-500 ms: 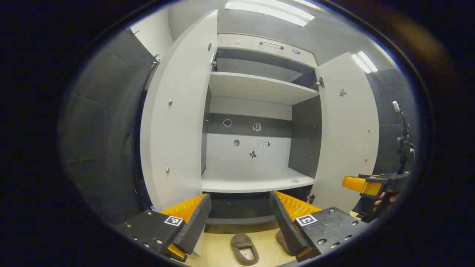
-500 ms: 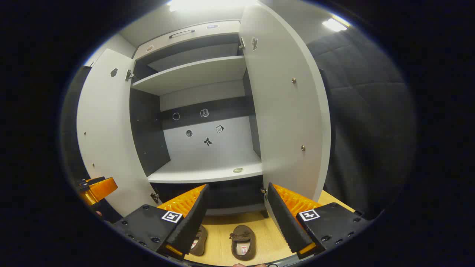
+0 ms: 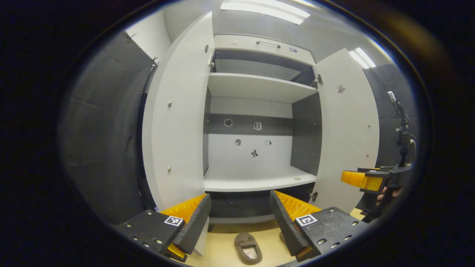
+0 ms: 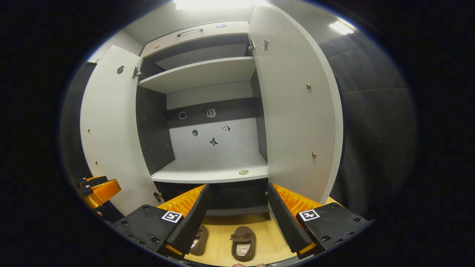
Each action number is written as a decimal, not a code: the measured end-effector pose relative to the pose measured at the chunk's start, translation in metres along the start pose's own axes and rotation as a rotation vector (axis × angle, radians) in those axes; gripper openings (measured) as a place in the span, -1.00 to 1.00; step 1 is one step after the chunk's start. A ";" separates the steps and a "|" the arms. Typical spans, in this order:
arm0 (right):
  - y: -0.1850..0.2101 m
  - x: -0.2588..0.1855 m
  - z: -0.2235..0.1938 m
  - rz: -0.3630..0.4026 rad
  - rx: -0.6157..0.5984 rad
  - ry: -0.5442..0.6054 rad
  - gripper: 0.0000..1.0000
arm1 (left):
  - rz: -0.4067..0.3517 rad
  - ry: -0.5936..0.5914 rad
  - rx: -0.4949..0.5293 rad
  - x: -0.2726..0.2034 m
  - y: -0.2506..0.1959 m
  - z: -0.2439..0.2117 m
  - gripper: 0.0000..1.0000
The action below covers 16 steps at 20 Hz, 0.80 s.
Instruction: Grab one shoe with the right hand and put it into the shoe cabinet, grab the other shoe with the left hand and put it into the shoe cabinet; then close the right door with the right hand and the left door with the left hand.
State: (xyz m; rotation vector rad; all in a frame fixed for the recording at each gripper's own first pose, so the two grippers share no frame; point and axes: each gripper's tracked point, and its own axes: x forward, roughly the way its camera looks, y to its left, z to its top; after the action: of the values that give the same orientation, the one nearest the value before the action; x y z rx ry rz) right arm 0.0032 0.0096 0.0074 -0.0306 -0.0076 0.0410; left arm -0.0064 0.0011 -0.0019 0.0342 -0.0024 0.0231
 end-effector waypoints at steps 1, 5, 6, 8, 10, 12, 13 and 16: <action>0.000 0.000 -0.001 0.000 -0.001 0.000 0.96 | 0.003 0.001 0.002 0.000 0.001 0.000 0.94; 0.004 0.002 -0.006 0.007 -0.004 0.016 0.96 | 0.015 0.014 -0.001 -0.002 0.006 -0.007 0.86; 0.006 0.002 -0.006 0.010 -0.007 0.021 0.96 | 0.017 0.015 -0.005 -0.001 0.007 -0.008 0.86; 0.010 0.003 -0.005 0.021 -0.013 0.025 0.96 | 0.015 0.013 -0.011 -0.001 0.007 -0.008 0.87; 0.014 0.003 -0.004 0.035 -0.016 0.027 0.96 | 0.016 0.013 -0.012 0.000 0.008 -0.010 0.86; 0.015 0.003 -0.003 0.038 -0.015 0.026 0.95 | 0.017 0.019 -0.014 0.002 0.009 -0.013 0.94; 0.015 0.004 -0.003 0.041 -0.017 0.026 0.96 | 0.018 0.022 -0.017 0.002 0.010 -0.014 0.86; 0.017 0.009 -0.005 0.045 -0.022 0.048 0.96 | 0.020 0.029 -0.032 0.001 0.011 -0.018 0.87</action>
State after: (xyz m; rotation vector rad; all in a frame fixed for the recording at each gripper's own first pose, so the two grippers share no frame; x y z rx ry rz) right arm 0.0113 0.0271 0.0015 -0.0541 0.0405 0.0852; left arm -0.0052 0.0126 -0.0191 0.0022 0.0259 0.0435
